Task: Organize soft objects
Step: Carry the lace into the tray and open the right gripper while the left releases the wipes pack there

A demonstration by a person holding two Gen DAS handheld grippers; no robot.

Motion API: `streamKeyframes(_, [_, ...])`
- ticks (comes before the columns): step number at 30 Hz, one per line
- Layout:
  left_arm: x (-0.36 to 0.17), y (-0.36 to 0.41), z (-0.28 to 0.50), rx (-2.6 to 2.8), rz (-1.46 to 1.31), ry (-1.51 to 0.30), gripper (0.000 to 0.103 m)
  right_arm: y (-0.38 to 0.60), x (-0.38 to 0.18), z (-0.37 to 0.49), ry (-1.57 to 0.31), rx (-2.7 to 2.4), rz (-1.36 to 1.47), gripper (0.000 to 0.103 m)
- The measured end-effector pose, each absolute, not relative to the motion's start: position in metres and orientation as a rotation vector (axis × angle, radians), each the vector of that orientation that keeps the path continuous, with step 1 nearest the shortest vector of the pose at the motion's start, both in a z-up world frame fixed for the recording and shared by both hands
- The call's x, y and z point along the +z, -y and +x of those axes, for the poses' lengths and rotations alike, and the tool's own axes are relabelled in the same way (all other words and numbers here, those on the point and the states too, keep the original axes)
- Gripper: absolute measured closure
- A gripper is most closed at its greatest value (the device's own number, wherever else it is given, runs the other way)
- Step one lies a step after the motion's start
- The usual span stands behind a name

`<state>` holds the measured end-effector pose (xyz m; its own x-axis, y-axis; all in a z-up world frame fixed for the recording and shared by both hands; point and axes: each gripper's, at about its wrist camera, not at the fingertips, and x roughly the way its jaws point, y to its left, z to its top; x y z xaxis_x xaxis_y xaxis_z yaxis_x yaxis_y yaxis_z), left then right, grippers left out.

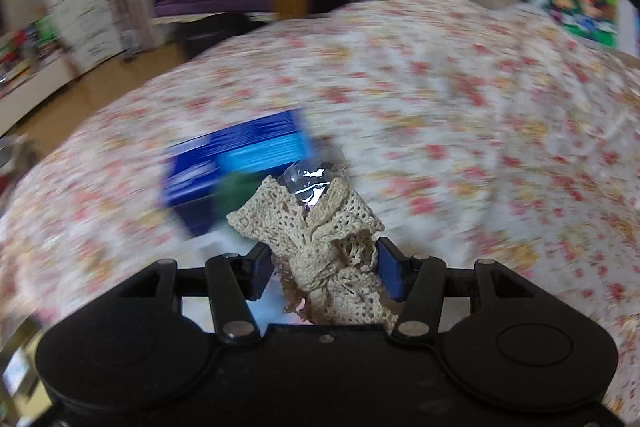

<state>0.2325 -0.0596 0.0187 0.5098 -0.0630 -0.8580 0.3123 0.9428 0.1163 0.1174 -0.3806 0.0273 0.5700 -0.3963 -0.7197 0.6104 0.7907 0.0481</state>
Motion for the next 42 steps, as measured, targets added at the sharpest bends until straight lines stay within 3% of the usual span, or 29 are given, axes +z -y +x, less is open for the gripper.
streamKeyframes(9, [-0.024,-0.02,0.248,-0.125,0.108,-1.077,0.033,0.223,0.048,0.127,-0.845,-0.21,0.224,0.05])
streamKeyframes(19, [-0.049,-0.047,0.263,-0.147,0.002,-1.094,0.033,0.112,0.024,0.152,-0.999,-0.024,0.131,0.05])
streamKeyframes(42, [-0.046,-0.052,0.269,-0.161,-0.075,-1.103,0.024,0.083,-0.001,0.184,-1.094,-0.009,0.116,0.042])
